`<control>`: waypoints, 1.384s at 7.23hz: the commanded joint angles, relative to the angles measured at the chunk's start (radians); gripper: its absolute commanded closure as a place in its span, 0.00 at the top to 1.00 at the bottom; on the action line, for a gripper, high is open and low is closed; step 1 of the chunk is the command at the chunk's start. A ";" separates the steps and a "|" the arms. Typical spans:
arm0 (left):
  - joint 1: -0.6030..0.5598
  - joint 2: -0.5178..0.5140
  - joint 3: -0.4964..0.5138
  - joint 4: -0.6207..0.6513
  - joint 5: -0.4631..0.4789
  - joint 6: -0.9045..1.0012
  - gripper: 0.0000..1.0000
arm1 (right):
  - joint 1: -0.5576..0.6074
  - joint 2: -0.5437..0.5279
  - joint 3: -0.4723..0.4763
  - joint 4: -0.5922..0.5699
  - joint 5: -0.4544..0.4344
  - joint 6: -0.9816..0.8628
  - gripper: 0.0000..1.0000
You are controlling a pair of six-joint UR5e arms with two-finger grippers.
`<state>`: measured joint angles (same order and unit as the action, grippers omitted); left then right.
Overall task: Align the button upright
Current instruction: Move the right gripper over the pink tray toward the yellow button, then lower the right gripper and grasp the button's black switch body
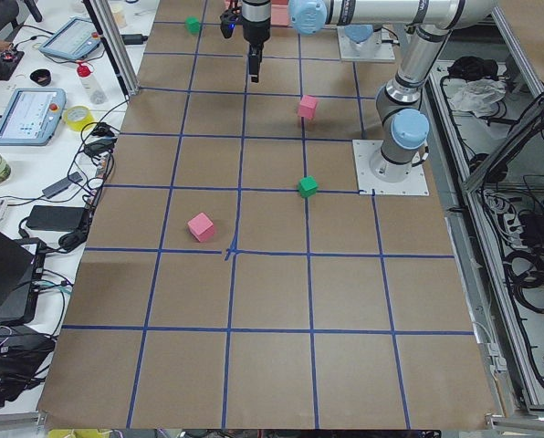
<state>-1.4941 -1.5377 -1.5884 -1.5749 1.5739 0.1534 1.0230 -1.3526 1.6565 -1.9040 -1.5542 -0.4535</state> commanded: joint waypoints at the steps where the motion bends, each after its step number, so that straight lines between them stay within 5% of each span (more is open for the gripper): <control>1: 0.000 0.001 -0.001 -0.005 0.002 0.018 1.00 | -0.063 0.050 0.127 -0.167 0.000 -0.034 1.00; 3: 0.000 0.001 -0.002 -0.004 0.000 0.018 1.00 | -0.069 0.067 0.173 -0.268 -0.020 -0.039 1.00; 10: 0.002 0.001 -0.004 -0.007 0.002 0.018 1.00 | -0.070 0.116 0.190 -0.341 -0.035 -0.033 1.00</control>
<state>-1.4926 -1.5383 -1.5925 -1.5816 1.5749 0.1718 0.9526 -1.2657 1.8466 -2.1956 -1.5909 -0.4887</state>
